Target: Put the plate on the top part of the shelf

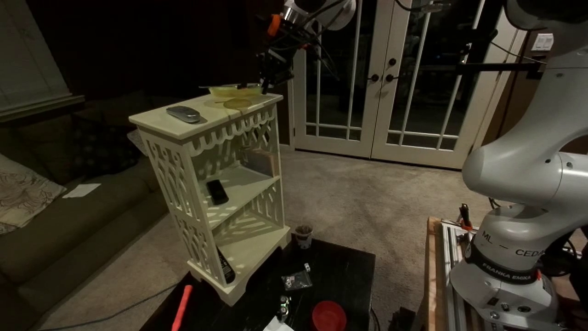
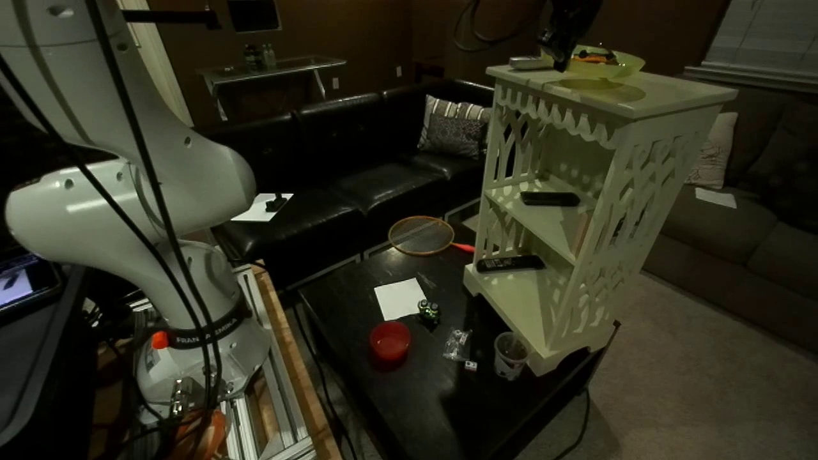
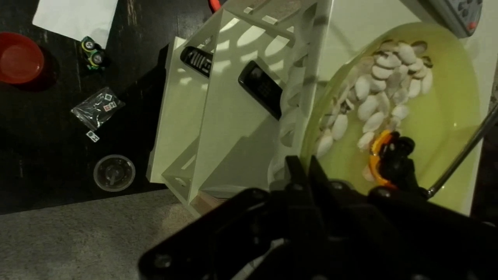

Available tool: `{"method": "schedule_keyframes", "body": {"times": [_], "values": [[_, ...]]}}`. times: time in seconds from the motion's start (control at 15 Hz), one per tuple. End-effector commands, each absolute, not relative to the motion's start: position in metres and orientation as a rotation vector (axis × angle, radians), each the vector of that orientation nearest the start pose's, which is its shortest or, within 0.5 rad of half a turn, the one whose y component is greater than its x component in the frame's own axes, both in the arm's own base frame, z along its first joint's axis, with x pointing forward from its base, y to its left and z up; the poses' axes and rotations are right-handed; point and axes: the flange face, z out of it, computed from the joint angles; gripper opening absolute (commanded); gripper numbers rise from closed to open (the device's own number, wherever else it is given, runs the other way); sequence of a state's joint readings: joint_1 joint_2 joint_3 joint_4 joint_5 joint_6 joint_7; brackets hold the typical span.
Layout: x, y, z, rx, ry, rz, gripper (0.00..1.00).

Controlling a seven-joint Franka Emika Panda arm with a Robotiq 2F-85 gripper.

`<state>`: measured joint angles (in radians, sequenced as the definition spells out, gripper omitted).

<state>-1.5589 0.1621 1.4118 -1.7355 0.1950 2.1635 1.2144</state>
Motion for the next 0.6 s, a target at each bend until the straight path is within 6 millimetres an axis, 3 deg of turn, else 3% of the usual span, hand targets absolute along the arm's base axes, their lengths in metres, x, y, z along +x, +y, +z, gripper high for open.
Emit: {"method": "schedule_keyframes", "body": {"times": [0.0,0.07,0.53], "values": [[0.604,-0.109,0.585,-1.923,1.796,-0.268,0.01],[0.602,-0.107,0.591,-1.920,1.795,-0.294,0.01],[0.637,-0.093,0.569,-1.912,1.835,-0.392,0.01]]}}
